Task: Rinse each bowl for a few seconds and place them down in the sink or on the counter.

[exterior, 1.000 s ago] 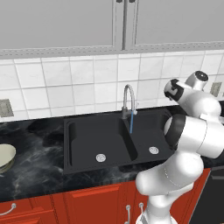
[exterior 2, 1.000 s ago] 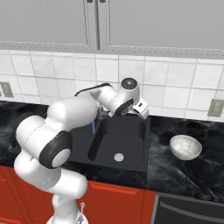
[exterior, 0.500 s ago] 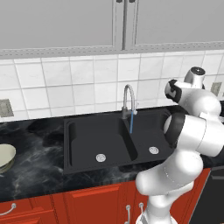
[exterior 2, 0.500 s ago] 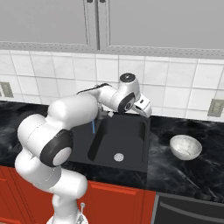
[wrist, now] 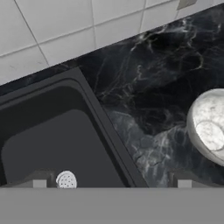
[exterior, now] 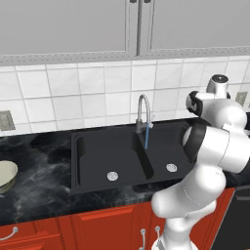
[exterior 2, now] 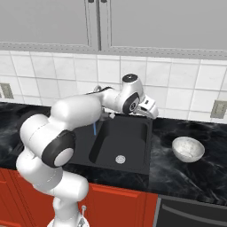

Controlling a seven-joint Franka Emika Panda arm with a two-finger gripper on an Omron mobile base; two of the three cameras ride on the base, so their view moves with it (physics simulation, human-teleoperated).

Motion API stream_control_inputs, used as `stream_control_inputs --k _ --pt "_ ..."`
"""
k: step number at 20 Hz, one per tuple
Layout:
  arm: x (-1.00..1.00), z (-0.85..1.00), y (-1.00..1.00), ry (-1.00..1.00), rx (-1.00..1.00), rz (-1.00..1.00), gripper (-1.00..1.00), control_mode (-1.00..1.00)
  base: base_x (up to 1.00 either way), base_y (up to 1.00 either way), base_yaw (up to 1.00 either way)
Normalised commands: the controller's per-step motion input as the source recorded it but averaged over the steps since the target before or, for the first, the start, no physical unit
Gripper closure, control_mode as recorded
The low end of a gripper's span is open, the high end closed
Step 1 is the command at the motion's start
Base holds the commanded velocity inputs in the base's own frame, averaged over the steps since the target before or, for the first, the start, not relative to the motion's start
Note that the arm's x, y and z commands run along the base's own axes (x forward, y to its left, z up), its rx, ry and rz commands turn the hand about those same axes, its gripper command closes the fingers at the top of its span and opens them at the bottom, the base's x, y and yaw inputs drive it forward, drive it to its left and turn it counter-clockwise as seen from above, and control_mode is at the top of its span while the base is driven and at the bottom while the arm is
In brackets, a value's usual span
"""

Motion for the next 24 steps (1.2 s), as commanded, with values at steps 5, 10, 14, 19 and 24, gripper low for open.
stream_control_inputs --k 5,10,14,19,24 --pt "-0.08 -0.09 -0.21 0.04 -0.03 0.02 -1.00 -1.00 0.00 0.00 0.00" --pt "-0.10 -0.08 -0.24 0.03 -0.02 0.02 -1.00 -1.00 0.00 0.00 0.00" --pt "-0.15 -0.02 -0.21 0.03 -0.03 0.00 -1.00 -1.00 0.00 0.00 0.00" --pt "-0.20 0.00 -0.18 0.01 -0.02 0.00 -1.00 -1.00 0.00 0.00 0.00" --pt "-0.23 0.00 -0.19 0.00 -0.02 0.00 -1.00 -1.00 0.00 0.00 0.00"
